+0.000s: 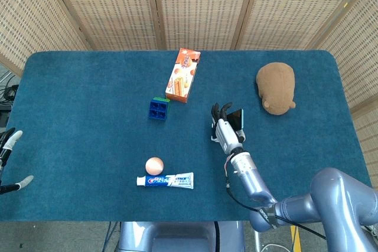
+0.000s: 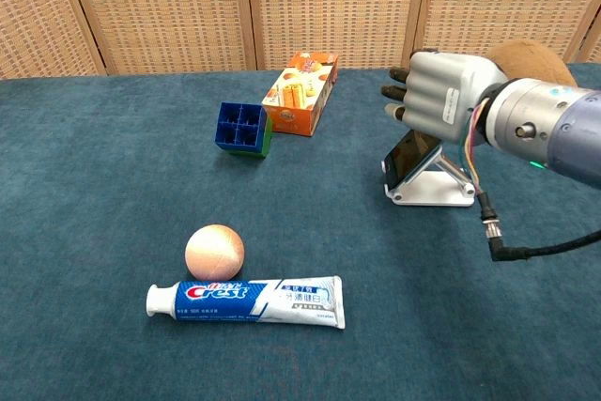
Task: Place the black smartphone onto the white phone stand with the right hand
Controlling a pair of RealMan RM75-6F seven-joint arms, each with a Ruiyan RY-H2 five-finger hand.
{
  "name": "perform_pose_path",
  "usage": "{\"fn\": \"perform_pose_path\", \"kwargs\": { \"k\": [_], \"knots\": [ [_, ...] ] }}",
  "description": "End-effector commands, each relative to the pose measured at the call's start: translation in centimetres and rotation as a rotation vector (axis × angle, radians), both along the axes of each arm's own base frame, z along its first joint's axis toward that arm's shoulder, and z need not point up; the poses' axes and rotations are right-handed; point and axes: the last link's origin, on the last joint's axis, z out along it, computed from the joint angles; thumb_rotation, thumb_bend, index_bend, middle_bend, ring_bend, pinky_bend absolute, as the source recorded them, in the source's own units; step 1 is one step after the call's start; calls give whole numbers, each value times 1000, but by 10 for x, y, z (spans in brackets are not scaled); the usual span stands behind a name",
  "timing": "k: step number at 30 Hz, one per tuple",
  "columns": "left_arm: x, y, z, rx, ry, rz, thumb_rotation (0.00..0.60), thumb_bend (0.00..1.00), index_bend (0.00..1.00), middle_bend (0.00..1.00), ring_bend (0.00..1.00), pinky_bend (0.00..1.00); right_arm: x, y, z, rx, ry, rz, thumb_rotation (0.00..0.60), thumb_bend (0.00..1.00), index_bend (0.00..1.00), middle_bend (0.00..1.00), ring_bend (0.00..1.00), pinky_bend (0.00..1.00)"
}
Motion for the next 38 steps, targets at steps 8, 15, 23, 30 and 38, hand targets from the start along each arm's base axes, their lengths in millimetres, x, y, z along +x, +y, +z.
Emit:
{"fn": "perform_pose_path", "kwargs": {
  "k": [8,15,23,30,38],
  "knots": [
    [0,-2,3,5,-9,-6,600,0,0,0,0,0,-5,14,35,-24,-128,-17,600,535,0,0,26,227],
    [0,-5,5,11,-15,-17,600,0,0,0,0,0,-23,45,106,-74,-430,-40,600,517,0,0,26,226],
    [1,-8,3,11,-9,-39,600,0,0,0,0,0,-108,90,177,-160,-825,-177,600,130,0,0,2,113],
    [6,-13,-2,41,26,-87,600,0,0,0,0,0,-186,128,198,-207,-1169,-318,600,0,0,0,0,0],
    [7,-14,-8,67,46,-115,600,0,0,0,0,0,-214,153,194,-195,-1420,-324,600,0,0,0,0,0]
  ]
}}
